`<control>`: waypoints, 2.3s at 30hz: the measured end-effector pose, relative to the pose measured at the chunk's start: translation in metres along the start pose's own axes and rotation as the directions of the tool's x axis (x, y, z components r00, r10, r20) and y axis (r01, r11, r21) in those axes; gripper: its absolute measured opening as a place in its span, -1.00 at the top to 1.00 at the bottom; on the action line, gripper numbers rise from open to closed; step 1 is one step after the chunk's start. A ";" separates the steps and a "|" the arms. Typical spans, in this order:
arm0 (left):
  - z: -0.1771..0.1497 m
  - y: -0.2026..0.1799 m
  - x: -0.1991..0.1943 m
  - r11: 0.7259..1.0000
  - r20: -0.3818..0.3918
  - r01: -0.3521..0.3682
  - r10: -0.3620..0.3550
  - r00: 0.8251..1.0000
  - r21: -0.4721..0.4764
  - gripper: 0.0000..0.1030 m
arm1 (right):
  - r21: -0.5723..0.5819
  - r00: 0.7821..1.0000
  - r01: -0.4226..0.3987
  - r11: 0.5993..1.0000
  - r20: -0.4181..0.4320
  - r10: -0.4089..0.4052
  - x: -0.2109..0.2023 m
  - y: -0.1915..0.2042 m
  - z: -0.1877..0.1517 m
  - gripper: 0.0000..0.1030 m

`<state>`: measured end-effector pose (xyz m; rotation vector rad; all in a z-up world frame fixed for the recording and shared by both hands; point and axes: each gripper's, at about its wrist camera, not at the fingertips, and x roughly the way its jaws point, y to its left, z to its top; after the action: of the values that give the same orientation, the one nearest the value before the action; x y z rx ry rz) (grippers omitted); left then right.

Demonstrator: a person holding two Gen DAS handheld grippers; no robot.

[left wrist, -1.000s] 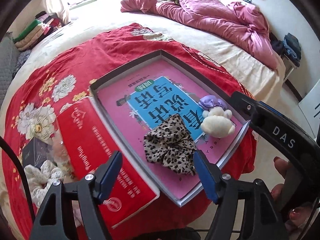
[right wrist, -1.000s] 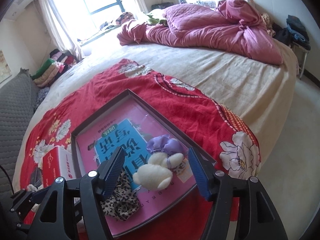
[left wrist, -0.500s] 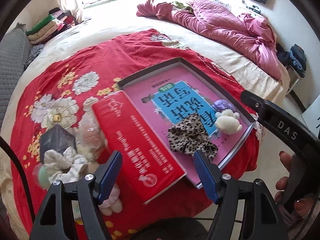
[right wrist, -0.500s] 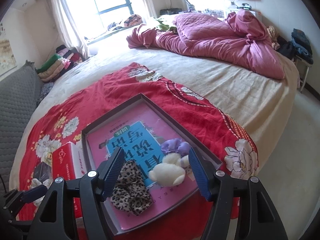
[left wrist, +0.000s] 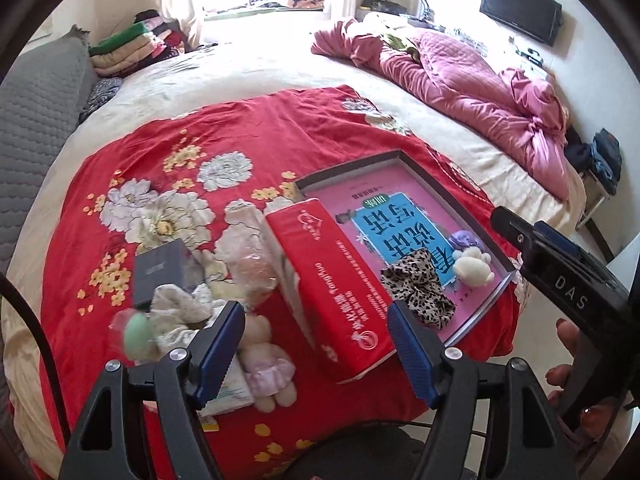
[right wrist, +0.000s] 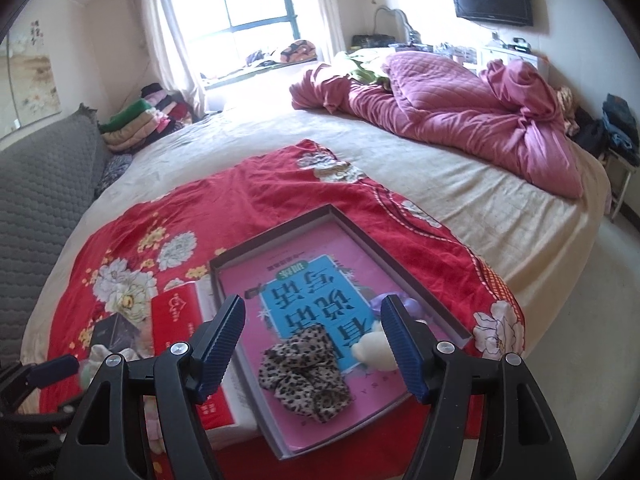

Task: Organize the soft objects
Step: 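Move both grippers back toward the remaining pile of soft items, then grasp the pink towel bag with the left gripper while the right gripper grasps the clear plastic bag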

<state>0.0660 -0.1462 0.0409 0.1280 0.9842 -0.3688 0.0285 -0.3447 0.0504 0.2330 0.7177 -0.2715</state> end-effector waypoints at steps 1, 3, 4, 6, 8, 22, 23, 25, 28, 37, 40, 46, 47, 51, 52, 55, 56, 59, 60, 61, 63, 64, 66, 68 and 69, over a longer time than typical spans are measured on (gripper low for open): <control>-0.001 0.004 -0.002 1.000 0.001 -0.002 0.002 1.000 -0.008 -0.41 | -0.006 1.000 -0.002 1.000 0.002 0.002 -0.002 0.003 0.000 -0.39; -0.003 0.011 -0.006 1.000 0.006 -0.006 0.006 1.000 -0.019 -0.42 | -0.021 1.000 -0.012 1.000 0.003 0.012 -0.006 0.012 0.000 -0.39; -0.004 0.016 -0.008 1.000 0.005 -0.006 0.006 1.000 -0.026 -0.42 | -0.028 1.000 -0.015 1.000 0.005 0.015 -0.007 0.014 0.000 -0.39; -0.008 0.030 -0.010 0.998 -0.016 0.007 -0.008 1.000 -0.059 -0.43 | -0.051 1.000 -0.021 0.998 0.009 0.022 -0.011 0.024 -0.001 -0.39; -0.013 0.050 -0.014 0.996 -0.015 -0.008 0.007 1.000 -0.093 -0.46 | -0.075 1.000 -0.028 0.997 0.008 0.028 -0.014 0.035 -0.002 -0.39; -0.066 0.168 -0.018 0.959 -0.063 -0.109 0.096 0.993 -0.261 -0.50 | -0.215 0.997 -0.072 0.974 -0.006 0.073 -0.022 0.101 -0.017 -0.40; -0.069 0.172 -0.017 0.958 -0.071 -0.120 0.105 0.992 -0.262 -0.50 | -0.226 0.997 -0.074 0.971 -0.009 0.073 -0.022 0.106 -0.018 -0.40; -0.075 0.181 -0.013 0.956 -0.086 -0.130 0.111 0.990 -0.264 -0.50 | -0.236 0.997 -0.078 0.969 -0.014 0.077 -0.022 0.111 -0.020 -0.40; -0.085 0.187 -0.006 0.961 -0.104 -0.128 0.105 0.989 -0.246 -0.50 | -0.260 0.996 -0.085 0.962 -0.018 0.083 -0.021 0.121 -0.024 -0.40; -0.099 0.189 0.018 0.969 -0.124 -0.092 0.065 0.990 -0.231 -0.50 | -0.307 0.994 -0.112 0.945 -0.052 0.101 -0.014 0.142 -0.033 -0.40; -0.104 0.188 0.029 0.969 -0.136 -0.073 0.042 0.990 -0.235 -0.50 | -0.354 0.994 -0.105 0.929 -0.049 0.094 -0.013 0.151 -0.036 -0.40; -0.109 0.192 0.046 0.959 -0.129 -0.005 -0.032 0.991 -0.282 -0.50 | -0.501 0.992 -0.121 0.857 -0.085 0.090 0.003 0.182 -0.049 -0.40; -0.109 0.194 0.049 0.957 -0.128 0.003 -0.042 0.991 -0.291 -0.50 | -0.528 0.991 -0.132 0.839 -0.099 0.094 0.009 0.189 -0.051 -0.40; -0.108 0.197 0.054 0.957 -0.121 0.008 -0.045 0.992 -0.289 -0.50 | -0.667 0.989 -0.136 0.732 -0.129 0.066 0.032 0.217 -0.059 -0.40; -0.107 0.197 0.056 0.958 -0.122 0.018 -0.054 0.991 -0.286 -0.50 | -0.683 0.985 -0.161 0.713 -0.153 0.075 0.039 0.221 -0.058 -0.40; -0.106 0.196 0.062 0.960 -0.122 0.034 -0.071 0.990 -0.279 -0.50 | -0.729 0.971 -0.216 0.650 -0.231 0.064 0.063 0.233 -0.056 -0.40; -0.105 0.196 0.065 0.961 -0.125 0.035 -0.072 0.990 -0.274 -0.50 | -0.753 0.968 -0.223 0.619 -0.248 0.046 0.074 0.238 -0.056 -0.40; -0.102 0.196 0.072 0.963 -0.132 0.030 -0.068 0.989 -0.269 -0.50 | -0.782 0.955 -0.240 0.574 -0.296 -0.003 0.099 0.244 -0.058 -0.40; -0.102 0.195 0.074 0.963 -0.133 0.034 -0.071 0.989 -0.267 -0.50 | -0.792 0.952 -0.239 0.562 -0.304 -0.024 0.108 0.245 -0.059 -0.40; -0.102 0.195 0.075 0.963 -0.134 0.043 -0.081 0.988 -0.264 -0.50 | -0.809 0.952 -0.230 0.540 -0.303 -0.049 0.116 0.248 -0.061 -0.40; -0.102 0.196 0.077 0.962 -0.133 0.052 -0.091 0.987 -0.268 -0.50 | -0.839 0.950 -0.229 0.494 -0.303 -0.075 0.125 0.253 -0.065 -0.40; -0.102 0.197 0.079 0.962 -0.135 0.051 -0.091 0.987 -0.270 -0.50 | -0.858 0.948 -0.230 0.460 -0.304 -0.093 0.130 0.257 -0.068 -0.40; -0.102 0.199 0.081 0.959 -0.128 0.042 -0.081 0.988 -0.282 -0.50 | -0.885 0.945 -0.237 0.401 -0.306 -0.117 0.137 0.262 -0.071 -0.40; -0.102 0.202 0.083 0.955 -0.124 0.056 -0.095 0.988 -0.291 -0.50 | -0.911 0.943 -0.246 0.331 -0.304 -0.134 0.141 0.267 -0.075 -0.40; -0.103 0.203 0.084 0.954 -0.124 0.060 -0.100 0.987 -0.293 -0.50 | -0.918 0.940 -0.258 0.301 -0.310 -0.141 0.143 0.268 -0.076 -0.40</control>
<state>0.0998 0.0495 -0.0974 -0.1539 1.1713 -0.2892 0.1718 -0.0937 -0.0700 -0.9181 1.1074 0.3403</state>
